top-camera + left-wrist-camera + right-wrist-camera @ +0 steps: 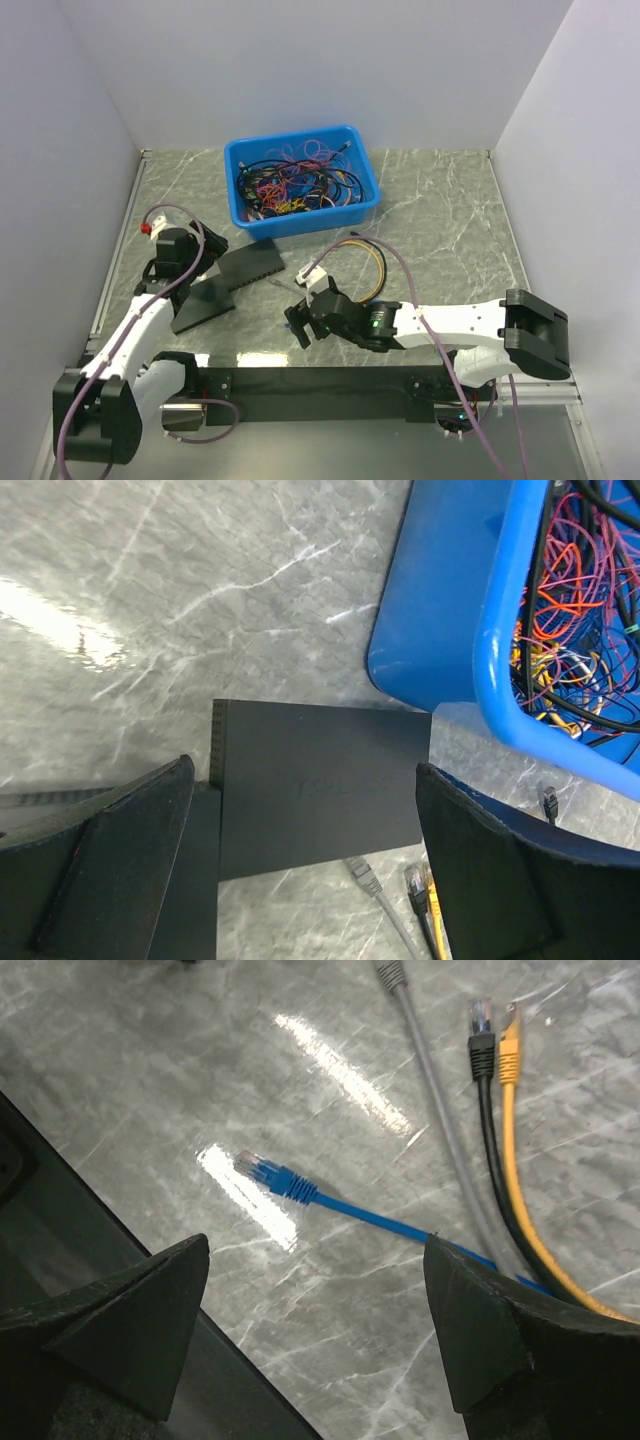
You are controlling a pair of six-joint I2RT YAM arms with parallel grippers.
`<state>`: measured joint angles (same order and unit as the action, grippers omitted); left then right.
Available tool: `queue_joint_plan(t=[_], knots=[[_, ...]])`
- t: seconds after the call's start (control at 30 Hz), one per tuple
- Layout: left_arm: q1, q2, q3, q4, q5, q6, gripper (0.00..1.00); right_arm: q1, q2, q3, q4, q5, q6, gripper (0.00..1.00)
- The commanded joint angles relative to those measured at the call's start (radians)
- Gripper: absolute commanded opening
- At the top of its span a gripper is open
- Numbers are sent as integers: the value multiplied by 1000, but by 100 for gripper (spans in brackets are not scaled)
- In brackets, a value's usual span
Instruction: Insert the plug into the switch port
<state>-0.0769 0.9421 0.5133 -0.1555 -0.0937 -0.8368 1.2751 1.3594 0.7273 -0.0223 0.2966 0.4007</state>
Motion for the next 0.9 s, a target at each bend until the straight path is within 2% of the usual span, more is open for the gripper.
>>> queue_joint_plan(t=[0.0, 0.17, 0.37, 0.53, 0.73, 0.87], knots=[[5, 58, 1, 100, 43, -27, 98, 17, 4, 47, 36, 56, 18, 94], [28, 171, 21, 148, 55, -38, 99, 21, 15, 38, 41, 62, 36, 96], [98, 378, 73, 293, 167, -36, 98, 21, 17, 26, 41, 67, 50, 96], [100, 510, 116, 396, 212, -50, 96, 23, 9, 8, 44, 70, 56, 96], [98, 606, 188, 392, 181, -39, 95, 23, 10, 4, 38, 81, 56, 96], [100, 636, 192, 399, 221, -50, 92, 23, 3, -2, 30, 93, 58, 96]])
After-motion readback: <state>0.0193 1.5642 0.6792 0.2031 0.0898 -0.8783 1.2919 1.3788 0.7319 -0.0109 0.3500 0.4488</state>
